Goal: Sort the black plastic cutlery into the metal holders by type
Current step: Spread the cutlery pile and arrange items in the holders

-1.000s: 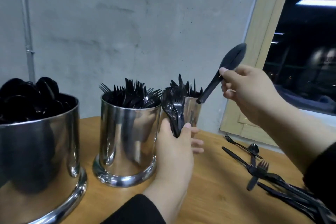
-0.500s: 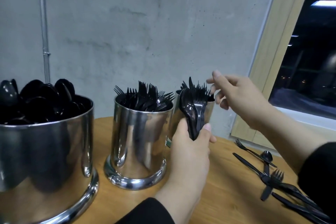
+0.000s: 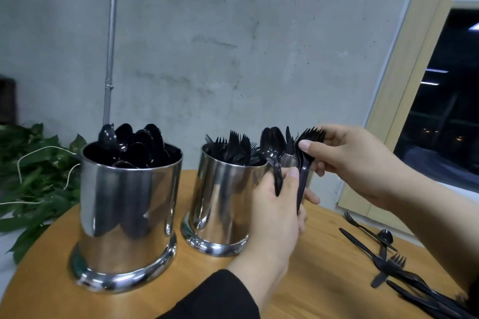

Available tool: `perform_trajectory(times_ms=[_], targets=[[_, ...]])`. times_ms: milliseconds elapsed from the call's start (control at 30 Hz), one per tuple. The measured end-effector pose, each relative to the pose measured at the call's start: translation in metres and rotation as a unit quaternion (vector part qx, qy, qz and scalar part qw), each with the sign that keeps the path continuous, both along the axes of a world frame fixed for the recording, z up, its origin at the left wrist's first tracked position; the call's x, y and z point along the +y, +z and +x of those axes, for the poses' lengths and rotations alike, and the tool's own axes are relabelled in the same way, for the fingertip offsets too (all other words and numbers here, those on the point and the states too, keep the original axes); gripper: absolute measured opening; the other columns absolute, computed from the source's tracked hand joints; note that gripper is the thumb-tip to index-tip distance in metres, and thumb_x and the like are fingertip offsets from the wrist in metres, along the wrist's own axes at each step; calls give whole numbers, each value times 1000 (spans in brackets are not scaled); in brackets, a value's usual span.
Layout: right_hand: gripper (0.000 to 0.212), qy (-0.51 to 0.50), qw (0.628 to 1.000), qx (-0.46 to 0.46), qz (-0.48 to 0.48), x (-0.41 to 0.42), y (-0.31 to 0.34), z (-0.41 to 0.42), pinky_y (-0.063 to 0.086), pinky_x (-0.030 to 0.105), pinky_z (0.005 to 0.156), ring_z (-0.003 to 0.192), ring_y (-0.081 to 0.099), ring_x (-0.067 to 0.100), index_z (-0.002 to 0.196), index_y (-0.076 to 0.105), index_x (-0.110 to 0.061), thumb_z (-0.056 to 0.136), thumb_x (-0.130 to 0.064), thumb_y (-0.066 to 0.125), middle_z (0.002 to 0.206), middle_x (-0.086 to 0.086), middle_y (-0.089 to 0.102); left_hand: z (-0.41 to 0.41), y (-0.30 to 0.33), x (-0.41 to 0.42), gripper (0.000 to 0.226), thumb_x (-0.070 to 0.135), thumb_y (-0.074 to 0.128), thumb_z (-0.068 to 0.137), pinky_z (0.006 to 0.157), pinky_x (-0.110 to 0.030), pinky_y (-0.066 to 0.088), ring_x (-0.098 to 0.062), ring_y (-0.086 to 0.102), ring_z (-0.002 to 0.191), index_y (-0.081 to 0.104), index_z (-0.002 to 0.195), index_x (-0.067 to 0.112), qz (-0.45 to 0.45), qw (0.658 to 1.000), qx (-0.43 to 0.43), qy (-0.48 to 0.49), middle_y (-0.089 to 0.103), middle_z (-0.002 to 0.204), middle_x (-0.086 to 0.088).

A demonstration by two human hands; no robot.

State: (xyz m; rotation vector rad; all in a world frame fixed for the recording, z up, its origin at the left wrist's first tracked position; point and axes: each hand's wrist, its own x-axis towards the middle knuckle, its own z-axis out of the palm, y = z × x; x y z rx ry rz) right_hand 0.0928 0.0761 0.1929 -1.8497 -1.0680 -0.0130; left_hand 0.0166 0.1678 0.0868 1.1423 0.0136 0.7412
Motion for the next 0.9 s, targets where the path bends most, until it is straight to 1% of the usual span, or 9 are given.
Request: perform_trajectory(times_ms=[100,200,267,333,400,500,633,767,900], targets=[[10,-15,999,-25,38,6,10,-12,49,39,73,63,57,16,96,74,-9,94,-18,69,75,12,69,-19,6,6,24,29,46,109,45,-30,48,-22,60,53,60,101,11,-6,1000,-11,19,76,81,-11],[11,-49,985,-43,163,13,30,-17,51,36,72,63,57,15,98,71,-7,97,-17,66,85,20,71,-38,9,23,27,27,48,108,61,-33,61,-24,75,72,62,100,5,-37,997,-21,60,77,84,-11],[13,-73,975,-82,195,23,42,-17,51,34,70,62,57,14,97,70,-6,98,-18,65,86,22,71,-52,6,38,31,31,49,107,49,-30,53,-18,65,56,64,96,7,0,994,4,109,70,70,-5],[12,-88,971,-117,192,38,44,-14,49,29,64,57,55,11,94,68,-8,99,-18,63,73,11,67,-66,1,49,31,36,50,106,40,-27,32,-12,40,44,64,92,12,32,990,42,134,48,55,3],[14,-108,969,-145,167,55,41,-7,48,34,64,58,56,14,90,67,-11,99,-22,62,67,2,63,-78,-3,55,30,37,52,105,42,-24,23,-11,29,44,64,90,15,34,989,68,126,38,54,7],[19,-147,967,-174,116,75,31,12,52,44,69,70,62,31,88,65,-14,98,-28,61,70,4,65,-88,-6,61,33,41,54,103,43,-24,21,-12,27,44,63,87,13,19,991,83,98,36,54,5],[18,-163,973,-157,44,90,13,26,44,33,59,67,58,26,90,65,-18,101,-28,56,71,4,63,-92,-4,64,32,37,57,103,44,-25,18,-12,24,45,61,85,12,22,994,88,67,34,54,4],[36,-162,960,-167,-156,94,-10,27,35,33,58,67,53,27,92,61,-6,105,-37,49,69,8,55,-93,-3,64,32,37,59,102,43,-23,15,-11,23,46,62,83,13,9,994,99,34,35,56,3],[35,-151,961,-164,-163,94,-11,28,42,33,67,88,64,34,102,66,-8,102,-41,54,91,14,69,-94,-2,67,32,38,60,101,42,-22,16,-10,25,45,64,84,12,6,994,103,25,37,58,2]])
